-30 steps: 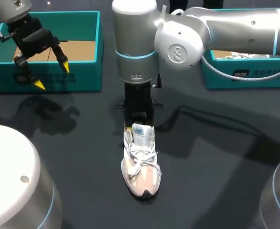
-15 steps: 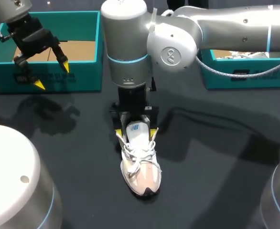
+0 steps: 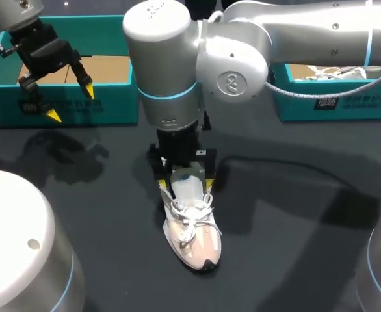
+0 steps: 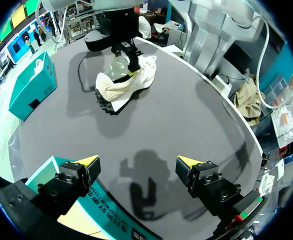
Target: Take the shoe out of the shoebox, open the shoe tongue, remove and reinsert the insole, then place the shoe into the shoebox
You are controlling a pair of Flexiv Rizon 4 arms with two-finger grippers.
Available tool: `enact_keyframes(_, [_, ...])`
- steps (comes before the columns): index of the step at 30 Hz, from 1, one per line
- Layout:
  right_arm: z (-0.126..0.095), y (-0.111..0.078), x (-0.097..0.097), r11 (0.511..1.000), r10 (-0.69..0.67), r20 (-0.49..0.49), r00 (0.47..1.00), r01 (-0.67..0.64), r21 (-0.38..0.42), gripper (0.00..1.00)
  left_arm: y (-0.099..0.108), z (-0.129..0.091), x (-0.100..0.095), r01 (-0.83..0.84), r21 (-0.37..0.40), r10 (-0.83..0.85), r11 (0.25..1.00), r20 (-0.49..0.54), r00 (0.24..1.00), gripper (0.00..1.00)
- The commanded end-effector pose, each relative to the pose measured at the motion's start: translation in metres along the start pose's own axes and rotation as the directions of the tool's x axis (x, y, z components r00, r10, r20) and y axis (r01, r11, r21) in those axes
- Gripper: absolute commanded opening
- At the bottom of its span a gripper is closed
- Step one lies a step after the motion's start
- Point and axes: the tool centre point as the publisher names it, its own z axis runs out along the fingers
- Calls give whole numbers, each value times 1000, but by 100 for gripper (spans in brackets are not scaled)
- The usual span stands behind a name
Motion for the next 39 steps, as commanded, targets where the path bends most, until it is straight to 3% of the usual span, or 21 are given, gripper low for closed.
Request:
enact_keyframes(1, [-3,-7,-8,999,23,-10,1000,-23,-43,100,0,0,0,-1,-2,1,1000,-1,1000,100])
enact_keyframes(7, [-2,-2,-10,998,-14,-21,1000,12,-59,100,0,0,0,-1,-2,1,1000,-1,1000,100])
enact_keyframes(13, [-11,2,-1,988,-110,7,994,110,-107,100,0,0,0,-1,-2,1,1000,-1,1000,100])
enact_keyframes(20, [-10,7,11,972,-224,17,974,225,-74,100,0,0,0,-1,-2,1,1000,-1,1000,100])
enact_keyframes(28, [-10,-5,8,947,-308,4,951,307,-96,100,0,0,0,-1,-2,1,1000,-1,1000,100])
enact_keyframes(35, [-15,-16,-3,948,-302,23,953,303,-97,100,0,0,0,-1,-2,1,1000,-1,1000,100])
enact_keyframes(39, [-16,-18,-7,943,-315,31,949,316,-108,82,0,0,0,-1,-2,1,1000,-1,1000,100])
